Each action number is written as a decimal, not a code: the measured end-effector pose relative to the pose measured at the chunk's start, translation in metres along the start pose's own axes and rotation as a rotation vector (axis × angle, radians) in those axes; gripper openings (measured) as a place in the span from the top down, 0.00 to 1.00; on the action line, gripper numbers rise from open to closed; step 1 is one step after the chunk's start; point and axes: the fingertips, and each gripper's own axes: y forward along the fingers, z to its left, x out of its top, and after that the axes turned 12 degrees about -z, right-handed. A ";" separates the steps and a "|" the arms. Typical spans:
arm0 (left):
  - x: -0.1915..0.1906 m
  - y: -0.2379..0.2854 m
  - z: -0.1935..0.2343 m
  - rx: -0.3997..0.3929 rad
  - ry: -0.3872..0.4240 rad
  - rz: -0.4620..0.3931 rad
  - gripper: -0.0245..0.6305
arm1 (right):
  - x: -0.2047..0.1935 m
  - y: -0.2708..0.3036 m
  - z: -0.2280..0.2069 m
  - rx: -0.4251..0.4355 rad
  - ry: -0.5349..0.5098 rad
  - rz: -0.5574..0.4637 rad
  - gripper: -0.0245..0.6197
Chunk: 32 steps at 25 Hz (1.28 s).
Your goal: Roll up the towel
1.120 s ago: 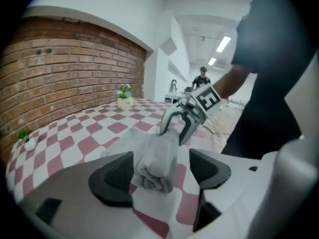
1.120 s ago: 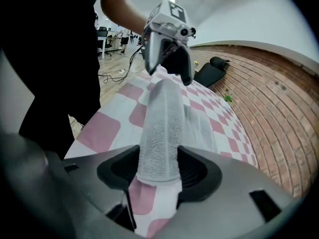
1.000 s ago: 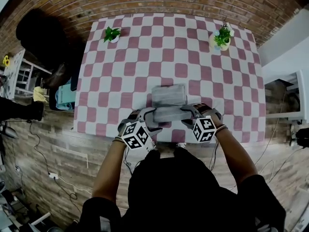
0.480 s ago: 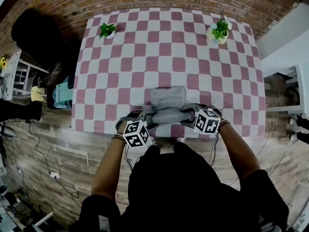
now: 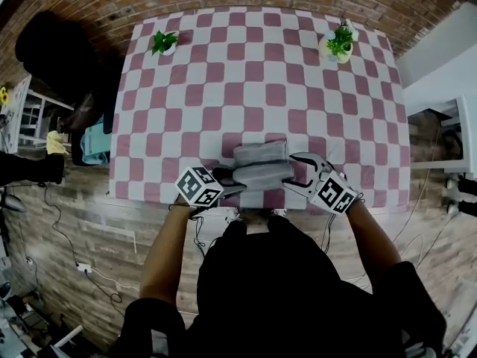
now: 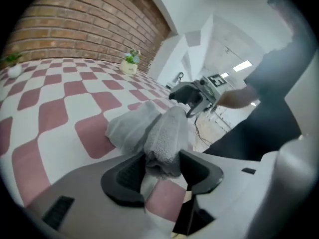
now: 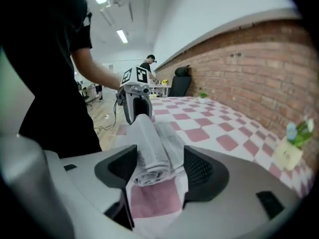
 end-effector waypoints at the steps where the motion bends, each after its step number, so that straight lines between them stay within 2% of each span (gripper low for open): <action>1: 0.003 -0.001 0.005 0.015 -0.043 -0.020 0.63 | 0.006 -0.005 -0.001 -0.047 -0.098 0.000 0.54; 3: 0.008 -0.003 0.014 0.039 -0.126 -0.059 0.63 | 0.016 -0.010 0.009 -0.079 -0.299 0.024 0.54; 6: 0.021 -0.010 0.029 0.057 -0.291 -0.151 0.65 | 0.013 -0.003 0.031 -0.038 -0.529 0.103 0.54; 8: 0.028 -0.014 0.037 0.062 -0.372 -0.202 0.68 | -0.004 0.005 0.033 -0.034 -0.622 0.169 0.54; 10: 0.034 -0.015 0.041 0.071 -0.386 -0.221 0.68 | -0.015 0.014 0.023 -0.065 -0.635 0.202 0.54; 13: 0.048 -0.017 0.050 0.111 -0.374 -0.272 0.66 | -0.016 0.021 -0.002 -0.123 -0.506 0.172 0.54; 15: 0.062 -0.024 0.060 0.172 -0.331 -0.338 0.64 | -0.018 0.024 -0.019 -0.132 -0.389 0.147 0.57; 17: 0.077 -0.033 0.066 0.254 -0.226 -0.388 0.63 | -0.016 0.028 -0.034 -0.134 -0.266 0.130 0.57; 19: 0.089 -0.042 0.064 0.328 -0.080 -0.405 0.63 | -0.011 0.031 -0.046 -0.139 -0.168 0.115 0.57; 21: 0.097 -0.047 0.056 0.361 0.043 -0.402 0.60 | -0.007 0.032 -0.057 -0.152 -0.091 0.090 0.57; 23: 0.098 -0.043 0.049 0.362 0.106 -0.383 0.57 | -0.002 0.032 -0.067 -0.160 -0.023 0.055 0.57; 25: 0.093 -0.035 0.050 0.371 0.115 -0.344 0.57 | 0.000 0.033 -0.073 -0.160 0.025 0.024 0.57; 28: 0.086 -0.023 0.064 0.410 0.084 -0.308 0.64 | 0.000 0.033 -0.078 -0.170 0.075 0.006 0.57; 32: 0.075 -0.013 0.078 0.448 0.088 -0.238 0.63 | -0.003 0.034 -0.081 -0.211 0.124 0.000 0.58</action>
